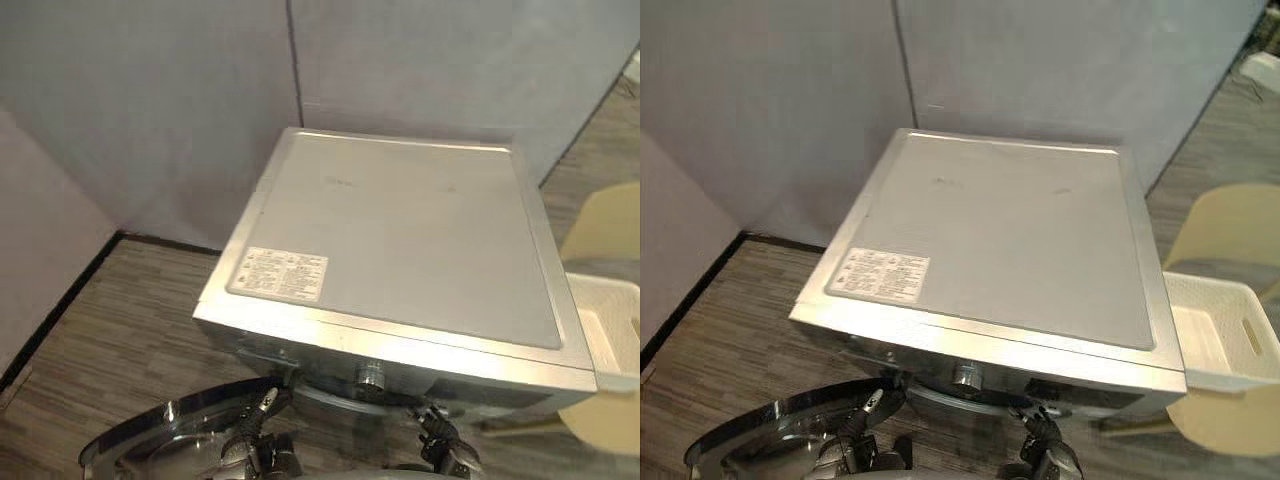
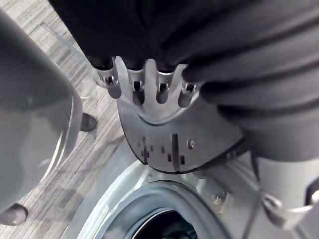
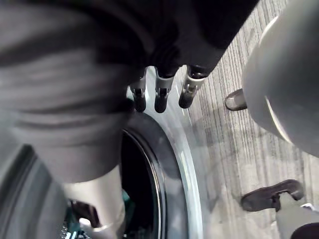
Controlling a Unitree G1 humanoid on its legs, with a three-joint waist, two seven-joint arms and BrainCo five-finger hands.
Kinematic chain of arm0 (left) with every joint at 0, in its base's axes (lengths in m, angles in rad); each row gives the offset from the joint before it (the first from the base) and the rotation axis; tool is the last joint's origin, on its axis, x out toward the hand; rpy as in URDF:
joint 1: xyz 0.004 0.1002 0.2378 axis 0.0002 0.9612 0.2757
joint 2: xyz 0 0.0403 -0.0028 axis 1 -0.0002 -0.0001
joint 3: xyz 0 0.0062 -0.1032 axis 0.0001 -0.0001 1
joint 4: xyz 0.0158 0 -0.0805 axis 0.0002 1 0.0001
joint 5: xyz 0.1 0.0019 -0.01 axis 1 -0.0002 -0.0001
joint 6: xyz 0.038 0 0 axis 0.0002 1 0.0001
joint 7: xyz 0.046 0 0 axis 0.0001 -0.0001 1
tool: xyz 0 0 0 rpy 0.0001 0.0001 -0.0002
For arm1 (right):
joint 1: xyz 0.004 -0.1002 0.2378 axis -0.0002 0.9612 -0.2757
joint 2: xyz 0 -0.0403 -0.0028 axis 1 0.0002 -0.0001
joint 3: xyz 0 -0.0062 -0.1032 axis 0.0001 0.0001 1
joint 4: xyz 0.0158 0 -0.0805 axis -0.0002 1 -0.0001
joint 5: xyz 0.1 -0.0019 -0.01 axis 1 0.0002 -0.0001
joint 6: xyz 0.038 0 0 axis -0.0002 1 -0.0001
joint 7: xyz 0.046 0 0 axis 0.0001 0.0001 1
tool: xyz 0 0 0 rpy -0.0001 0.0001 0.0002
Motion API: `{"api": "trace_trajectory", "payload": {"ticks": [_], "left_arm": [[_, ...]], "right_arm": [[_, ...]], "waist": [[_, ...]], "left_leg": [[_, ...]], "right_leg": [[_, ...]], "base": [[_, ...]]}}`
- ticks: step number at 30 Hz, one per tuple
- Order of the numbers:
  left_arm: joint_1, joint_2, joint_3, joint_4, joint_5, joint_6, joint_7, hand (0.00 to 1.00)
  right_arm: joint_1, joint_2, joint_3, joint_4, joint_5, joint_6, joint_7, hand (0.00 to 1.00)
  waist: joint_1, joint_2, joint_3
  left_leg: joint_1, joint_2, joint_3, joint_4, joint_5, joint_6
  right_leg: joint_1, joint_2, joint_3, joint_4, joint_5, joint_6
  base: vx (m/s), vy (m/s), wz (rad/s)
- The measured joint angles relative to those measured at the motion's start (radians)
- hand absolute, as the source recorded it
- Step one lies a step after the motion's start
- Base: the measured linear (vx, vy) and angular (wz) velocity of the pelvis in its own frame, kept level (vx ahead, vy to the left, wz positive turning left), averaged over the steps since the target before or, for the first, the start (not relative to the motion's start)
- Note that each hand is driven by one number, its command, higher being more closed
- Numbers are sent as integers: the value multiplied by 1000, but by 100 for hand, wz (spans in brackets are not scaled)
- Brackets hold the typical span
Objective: Pick up the laundry basket with both hands and put the clothes into the washing machine.
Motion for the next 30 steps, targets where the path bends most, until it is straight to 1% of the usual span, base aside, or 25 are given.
{"api": "trace_trajectory", "payload": {"ticks": [1,2,4,5,6,7,8,9,10,11,12,13,14,16,18,19,21,23,24,25,26,27,28,29,30], "left_arm": [[-5,-4,2,-20,-14,0,-6,0],[1,-3,3,-26,-45,-3,-9,0],[21,-3,8,-27,-81,1,-11,0],[26,-4,14,-22,-87,4,-14,0],[29,-4,21,-20,-87,5,-15,0],[37,-3,30,-12,-86,8,-13,0],[41,9,27,-13,-86,18,-9,0],[41,27,20,-10,-86,21,-6,0],[42,57,18,3,-86,23,-3,0],[38,86,-4,10,-86,23,3,0],[32,89,-37,15,-86,24,5,0],[27,89,-64,20,-85,23,4,0],[14,88,-120,30,-81,23,4,0],[10,88,-199,30,-76,21,4,0],[16,87,-273,31,-43,16,5,0],[18,88,-289,32,-32,13,5,0],[17,98,-331,55,9,-2,10,0],[6,107,-333,61,37,-4,12,0],[-1,110,-333,68,42,-5,12,0],[-3,114,-329,79,45,-5,12,0],[-5,113,-319,86,45,-6,11,0],[-6,117,-311,88,45,-6,12,0],[-4,127,-290,87,44,-4,12,0],[-1,133,-266,84,43,-5,13,0],[1,137,-261,85,43,-4,12,0]], "right_arm": [[-5,-11,-1,8,-14,7,2,0],[-4,-20,-2,1,-14,14,2,0],[14,-21,-9,-19,-12,14,-1,0],[17,-16,-34,-27,-12,14,-1,0],[16,-11,-58,-32,-11,14,-1,0],[13,-1,-103,-33,-8,15,-1,0],[10,16,-164,-25,-1,22,-2,0],[7,19,-167,-8,0,24,0,0],[2,21,-166,11,0,26,5,0],[-2,20,-168,23,0,24,10,0],[-13,9,-170,33,0,22,12,0],[-25,-7,-174,40,0,21,13,0],[-33,-23,-178,61,-1,21,11,0],[-25,-34,-178,73,-1,24,10,0],[-24,-40,-174,74,-3,24,10,0],[-24,-40,-168,74,-4,23,10,0],[-24,-37,-134,72,-5,18,13,0],[-23,-37,-105,70,-12,15,17,0],[-22,-39,-99,70,-14,14,17,0],[-19,-45,-82,74,-14,14,17,0],[-21,-48,-80,62,-14,13,19,0],[-10,-46,-93,51,-3,12,21,0],[11,-44,-91,34,-5,10,20,0],[35,-42,-89,35,-14,10,20,0],[41,-40,-89,37,-15,11,21,0]], "waist": [[9,10,6],[23,26,5],[19,39,-11],[18,47,-20],[17,50,-22],[13,58,-27],[-10,31,-28],[-11,7,-27],[-11,0,-33],[-15,-12,-40],[-25,-2,-50],[-28,13,-47],[-36,25,-40],[-45,25,-39],[-48,16,-18],[-48,13,-15],[-49,-13,2],[-55,-39,33],[-55,-43,40],[-52,-36,41],[-59,-31,60],[-61,-33,63],[-57,-41,62],[-50,-54,54],[-49,-61,50]], "left_leg": [[-94,60,80,296,-100,61],[-126,128,128,582,-131,85],[-72,176,127,786,-124,87],[-39,204,124,808,-121,86],[-20,223,122,792,-99,93],[29,247,113,691,-47,97],[97,153,144,543,-129,77],[123,122,138,483,-131,77],[161,101,105,367,-157,39],[183,75,81,272,-205,-18],[180,77,65,223,-261,-39],[183,75,66,183,-286,-37],[202,45,71,85,-297,-33],[220,-3,65,-18,-287,-17],[282,-54,85,-128,-250,35],[295,-65,91,-150,-239,43],[314,-102,121,-194,-208,61],[310,-118,141,-191,-195,79],[308,-119,151,-190,-190,86],[290,-104,172,-190,-176,108],[282,-90,179,-180,-172,110],[282,-86,174,-176,-170,108],[280,-77,152,-159,-168,106],[276,-74,137,-152,-164,99],[273,-78,126,-152,-156,92]], "right_leg": [[0,4,-47,6,1,-2],[17,8,-60,20,1,-3],[33,0,-75,36,3,-3],[29,-1,-83,36,9,8],[27,-1,-85,37,14,15],[26,-1,-96,34,26,29],[19,-40,-108,33,48,34],[5,-52,-104,31,58,17],[12,7,-69,-83,88,17],[-5,25,-105,-150,221,-41],[-20,28,-117,-163,230,-28],[-33,29,-127,-163,234,-22],[-58,11,-137,-163,243,-8],[-83,-23,-144,-156,253,7],[-84,-61,-119,-135,266,26],[-90,-70,-110,-127,270,32],[-124,-98,-79,-97,280,46],[-154,-120,-77,-67,310,50],[-161,-122,-77,-67,334,53],[-178,-106,-61,-79,379,75],[-238,-122,-57,145,281,41],[-263,-131,-47,291,225,31],[-268,-143,-19,512,175,34],[-242,-146,12,617,172,36],[-214,-151,21,631,174,39]], "base": [[-184,52,35],[-156,106,23],[-137,173,17],[-158,209,22],[-89,188,27],[-100,298,66],[-68,232,73],[-164,207,77],[-243,72,46],[-266,57,44],[-200,150,32],[-139,251,35],[-126,285,46],[-139,215,35],[-170,154,-8],[-191,86,-27],[-205,54,-34],[-208,28,-26],[-270,38,-30],[-267,26,-29],[-273,4,-19],[-163,-35,14],[-96,-78,31],[-61,-126,35],[-52,-145,33]]}}
